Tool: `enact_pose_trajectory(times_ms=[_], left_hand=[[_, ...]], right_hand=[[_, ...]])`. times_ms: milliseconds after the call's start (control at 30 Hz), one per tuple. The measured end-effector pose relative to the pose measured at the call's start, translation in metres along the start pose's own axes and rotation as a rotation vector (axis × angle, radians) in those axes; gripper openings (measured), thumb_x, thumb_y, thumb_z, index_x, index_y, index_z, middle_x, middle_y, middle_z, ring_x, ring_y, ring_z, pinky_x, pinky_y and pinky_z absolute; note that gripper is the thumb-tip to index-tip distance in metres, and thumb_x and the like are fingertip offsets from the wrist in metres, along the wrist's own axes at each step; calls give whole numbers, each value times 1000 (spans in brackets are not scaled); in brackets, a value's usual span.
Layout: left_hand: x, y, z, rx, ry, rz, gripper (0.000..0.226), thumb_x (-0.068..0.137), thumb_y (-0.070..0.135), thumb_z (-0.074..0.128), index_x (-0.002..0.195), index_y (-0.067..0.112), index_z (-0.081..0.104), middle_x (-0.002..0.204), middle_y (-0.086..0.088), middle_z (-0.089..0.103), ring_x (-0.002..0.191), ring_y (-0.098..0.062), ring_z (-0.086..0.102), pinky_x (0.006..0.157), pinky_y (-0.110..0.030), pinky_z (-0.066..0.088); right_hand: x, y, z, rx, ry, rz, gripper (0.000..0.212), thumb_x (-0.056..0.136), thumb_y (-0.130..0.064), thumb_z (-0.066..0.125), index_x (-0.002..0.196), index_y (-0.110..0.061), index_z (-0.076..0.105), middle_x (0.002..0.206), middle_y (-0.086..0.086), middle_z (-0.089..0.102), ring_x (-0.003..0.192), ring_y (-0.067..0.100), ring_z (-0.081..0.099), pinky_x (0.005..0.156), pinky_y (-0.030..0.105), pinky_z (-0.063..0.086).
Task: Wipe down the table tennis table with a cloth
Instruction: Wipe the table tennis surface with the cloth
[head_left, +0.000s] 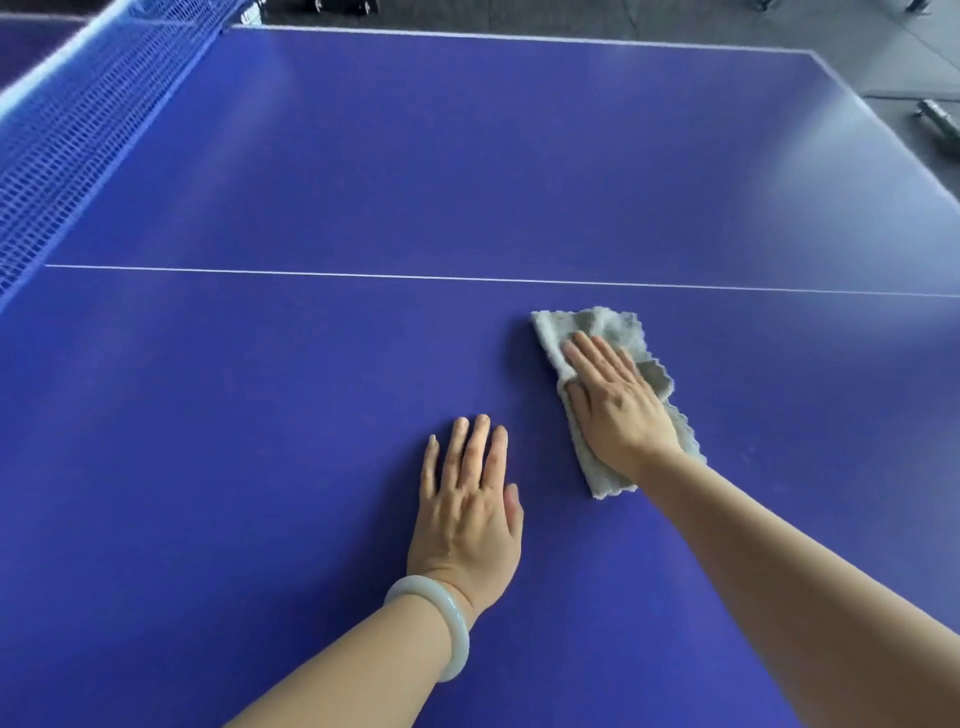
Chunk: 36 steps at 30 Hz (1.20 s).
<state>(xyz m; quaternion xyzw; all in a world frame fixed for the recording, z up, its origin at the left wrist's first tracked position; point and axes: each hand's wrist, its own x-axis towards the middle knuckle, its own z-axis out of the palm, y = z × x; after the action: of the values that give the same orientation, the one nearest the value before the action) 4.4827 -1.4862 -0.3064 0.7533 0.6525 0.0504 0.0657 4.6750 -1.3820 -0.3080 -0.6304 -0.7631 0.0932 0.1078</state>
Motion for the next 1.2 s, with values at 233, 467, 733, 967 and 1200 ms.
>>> enact_pose_trajectory(times_ms=[233, 467, 733, 967, 1200], left_hand=[[-1, 0, 2, 35, -32, -24, 63, 98, 39, 11, 155, 18, 26, 162, -2, 21, 151, -20, 15, 121, -48, 19], [-1, 2, -2, 31, -12, -32, 60, 96, 37, 22, 150, 15, 38, 158, -2, 31, 147, -20, 27, 119, -47, 25], [-2, -2, 3, 10, -8, -25, 58, 99, 38, 22, 153, 21, 28, 161, 2, 22, 150, -15, 14, 122, -42, 13], [-1, -1, 7, 26, 15, -13, 58, 98, 38, 23, 153, 19, 28, 161, 1, 23, 149, -15, 17, 122, -38, 8], [-3, 5, 2, 29, 40, 11, 62, 96, 36, 20, 149, 9, 38, 157, -8, 32, 146, -25, 27, 120, -47, 19]], right_hand=[[-80, 105, -30, 4, 148, 775, 56, 105, -26, 27, 157, -8, 19, 166, 8, 15, 154, 21, 7, 124, 40, -1], [-34, -23, 10, 55, -43, -98, 54, 106, -24, 26, 159, -18, 16, 166, -3, 10, 154, 14, -1, 124, 35, -8], [77, 13, 8, 72, -64, -175, 50, 108, -32, 25, 157, -22, 23, 166, -2, 15, 154, 16, 6, 124, 32, -4], [-25, 84, -17, 44, 90, 416, 55, 106, -27, 25, 157, -8, 20, 165, 10, 15, 154, 25, 7, 124, 42, 1], [-148, 23, -12, 19, -77, -346, 51, 106, -34, 29, 153, -15, 36, 161, 0, 29, 151, 18, 21, 122, 39, 15]])
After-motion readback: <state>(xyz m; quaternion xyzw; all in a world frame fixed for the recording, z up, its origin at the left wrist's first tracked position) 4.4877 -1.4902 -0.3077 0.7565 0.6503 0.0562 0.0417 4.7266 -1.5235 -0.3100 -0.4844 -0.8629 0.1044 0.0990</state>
